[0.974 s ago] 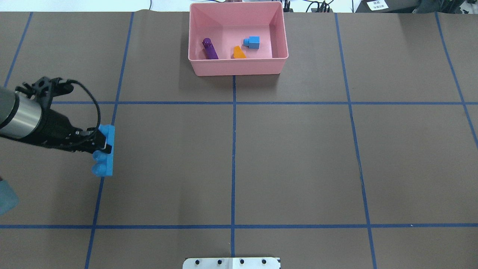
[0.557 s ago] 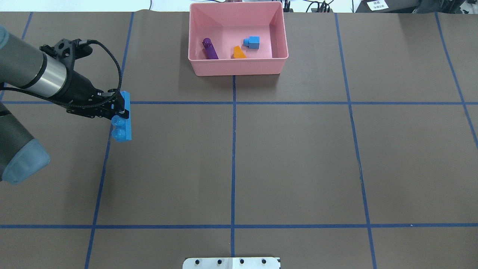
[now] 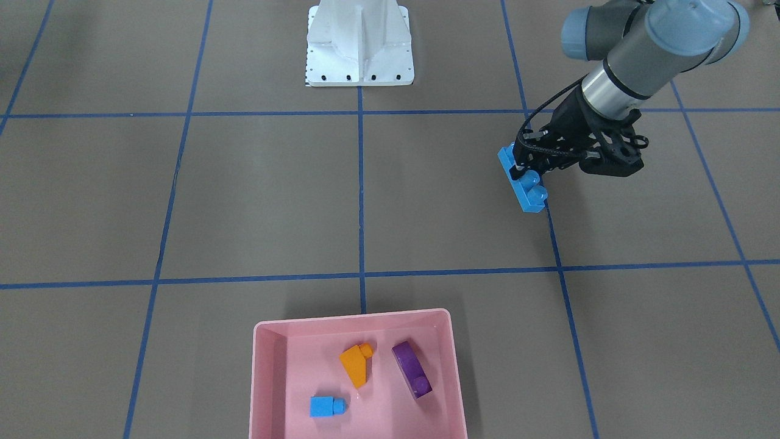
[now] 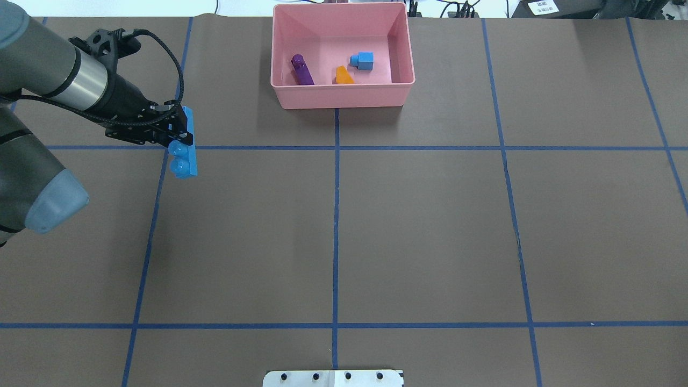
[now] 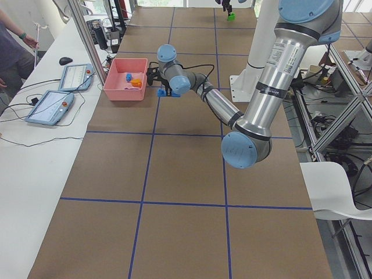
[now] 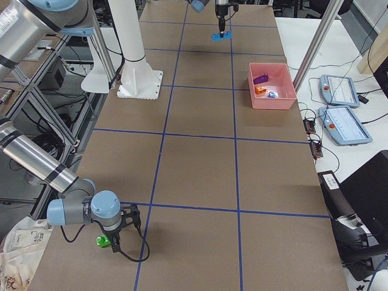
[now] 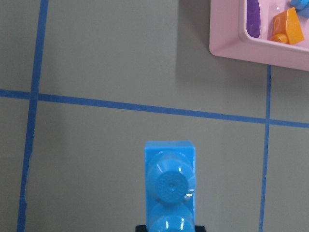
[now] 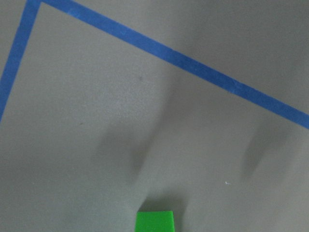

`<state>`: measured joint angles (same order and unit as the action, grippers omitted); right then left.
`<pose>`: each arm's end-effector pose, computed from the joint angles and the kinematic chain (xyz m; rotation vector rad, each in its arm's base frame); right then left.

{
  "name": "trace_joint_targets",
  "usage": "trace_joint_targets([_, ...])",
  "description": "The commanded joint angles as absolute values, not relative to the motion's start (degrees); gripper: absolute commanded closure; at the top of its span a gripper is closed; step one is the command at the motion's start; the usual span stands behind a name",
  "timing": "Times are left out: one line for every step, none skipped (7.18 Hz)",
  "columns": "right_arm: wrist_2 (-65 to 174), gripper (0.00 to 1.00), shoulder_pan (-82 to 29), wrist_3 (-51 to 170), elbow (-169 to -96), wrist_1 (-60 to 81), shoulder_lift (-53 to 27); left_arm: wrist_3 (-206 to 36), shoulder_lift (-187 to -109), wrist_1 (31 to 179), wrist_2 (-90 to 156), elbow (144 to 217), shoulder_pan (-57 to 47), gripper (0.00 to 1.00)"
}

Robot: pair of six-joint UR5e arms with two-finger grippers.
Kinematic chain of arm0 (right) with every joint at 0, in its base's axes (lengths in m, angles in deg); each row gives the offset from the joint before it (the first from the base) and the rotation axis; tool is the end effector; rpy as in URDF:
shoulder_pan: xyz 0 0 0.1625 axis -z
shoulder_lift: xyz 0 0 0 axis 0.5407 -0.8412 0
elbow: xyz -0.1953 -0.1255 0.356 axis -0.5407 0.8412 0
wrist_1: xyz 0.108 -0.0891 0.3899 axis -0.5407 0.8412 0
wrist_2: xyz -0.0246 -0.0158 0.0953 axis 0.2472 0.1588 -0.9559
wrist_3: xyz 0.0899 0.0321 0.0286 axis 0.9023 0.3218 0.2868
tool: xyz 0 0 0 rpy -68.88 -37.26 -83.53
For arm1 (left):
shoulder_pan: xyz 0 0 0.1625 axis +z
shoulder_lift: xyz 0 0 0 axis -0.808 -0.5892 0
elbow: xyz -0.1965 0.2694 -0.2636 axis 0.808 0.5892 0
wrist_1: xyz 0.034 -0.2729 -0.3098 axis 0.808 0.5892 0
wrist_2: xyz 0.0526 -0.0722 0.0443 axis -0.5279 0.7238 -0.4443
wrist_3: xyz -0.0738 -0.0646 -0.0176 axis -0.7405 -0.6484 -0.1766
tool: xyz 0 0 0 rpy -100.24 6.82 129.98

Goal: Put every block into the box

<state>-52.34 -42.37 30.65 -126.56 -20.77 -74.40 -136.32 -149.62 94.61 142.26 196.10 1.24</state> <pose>0.0412 -0.1155 0.8313 -0.0153 -0.7009 -0.4565 0.2997 -0.5052 0.2814 0.0388 1.1096 -0.1155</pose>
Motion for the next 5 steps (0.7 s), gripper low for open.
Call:
trace_joint_targets([-54.01,0.02,-42.33,30.62,-124.62,-20.78,-73.71,-136.28,-152.3,94.8,141.98,193.85,1.08,1.0])
trace_joint_targets([-55.59,0.02,-42.33,30.62,-123.65,-20.79,-72.93,-136.89,-159.46,94.72,141.8,187.31,0.99,1.0])
trace_joint_targets([-56.82,0.03,-42.24,30.71,-123.47,-20.61,-72.57,-136.9,-163.44,95.24,141.71,182.46,0.46,1.0])
trace_joint_targets([-57.36,0.09,-42.24,30.71,-122.6,-20.61,-72.05,-137.07,-165.57,95.59,141.62,179.62,-0.15,1.0])
trace_joint_targets([-57.54,0.27,-42.24,30.71,-122.15,-20.61,-71.52,-137.25,-170.9,95.6,139.19,174.63,-0.16,1.0])
